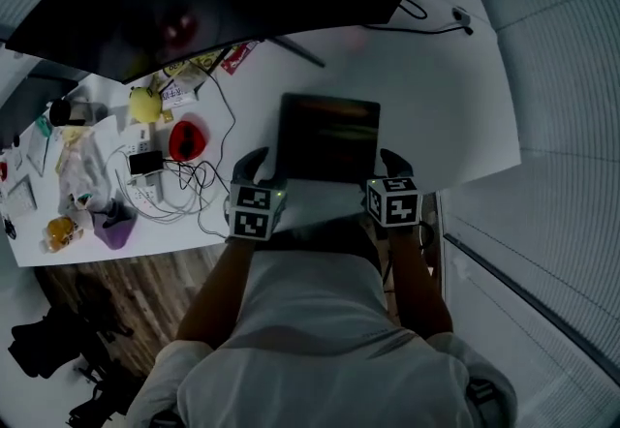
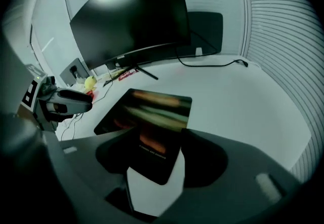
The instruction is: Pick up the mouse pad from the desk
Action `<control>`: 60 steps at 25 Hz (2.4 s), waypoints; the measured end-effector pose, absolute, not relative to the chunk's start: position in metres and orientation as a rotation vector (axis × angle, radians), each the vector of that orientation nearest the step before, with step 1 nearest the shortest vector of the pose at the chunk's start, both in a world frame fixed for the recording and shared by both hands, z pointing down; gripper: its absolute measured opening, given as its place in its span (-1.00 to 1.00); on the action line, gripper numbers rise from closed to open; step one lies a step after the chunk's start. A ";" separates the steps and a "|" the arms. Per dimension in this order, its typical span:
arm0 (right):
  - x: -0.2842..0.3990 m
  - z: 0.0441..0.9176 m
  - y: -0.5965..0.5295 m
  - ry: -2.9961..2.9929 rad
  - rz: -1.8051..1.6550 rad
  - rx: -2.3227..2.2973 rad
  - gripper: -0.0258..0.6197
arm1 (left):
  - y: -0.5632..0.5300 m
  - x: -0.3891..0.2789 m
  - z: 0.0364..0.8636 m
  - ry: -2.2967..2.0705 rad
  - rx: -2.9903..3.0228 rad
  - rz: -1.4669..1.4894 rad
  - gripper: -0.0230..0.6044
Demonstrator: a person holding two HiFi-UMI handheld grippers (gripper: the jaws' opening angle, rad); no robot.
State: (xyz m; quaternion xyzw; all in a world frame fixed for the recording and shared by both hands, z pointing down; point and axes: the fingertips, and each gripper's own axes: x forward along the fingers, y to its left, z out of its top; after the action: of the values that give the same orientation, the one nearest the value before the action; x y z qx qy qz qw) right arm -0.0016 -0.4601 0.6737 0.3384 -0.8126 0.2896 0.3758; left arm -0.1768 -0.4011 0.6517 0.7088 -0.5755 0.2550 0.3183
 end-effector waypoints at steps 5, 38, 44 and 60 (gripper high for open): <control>-0.002 0.706 -0.456 -2.026 0.740 0.814 -0.05 | -0.403 -0.164 0.693 -1.459 1.844 0.832 -0.26; -0.022 0.662 -0.439 -2.207 0.681 0.909 -0.75 | -0.402 -0.130 0.658 -1.402 1.878 0.679 -0.68; -0.025 0.583 -0.458 -2.360 0.571 0.986 -0.76 | -0.421 -0.136 0.577 -1.512 2.014 0.530 -0.69; -0.036 0.371 -0.463 -2.736 0.164 1.138 -0.78 | -0.423 -0.150 0.361 -1.830 2.345 0.185 -0.72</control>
State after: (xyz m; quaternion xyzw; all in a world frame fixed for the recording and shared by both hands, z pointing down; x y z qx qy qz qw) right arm -0.0362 -0.4634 0.3713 0.3821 -0.9184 0.0550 0.0869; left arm -0.1496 -0.4229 0.3615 0.7843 -0.6121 0.0619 0.0805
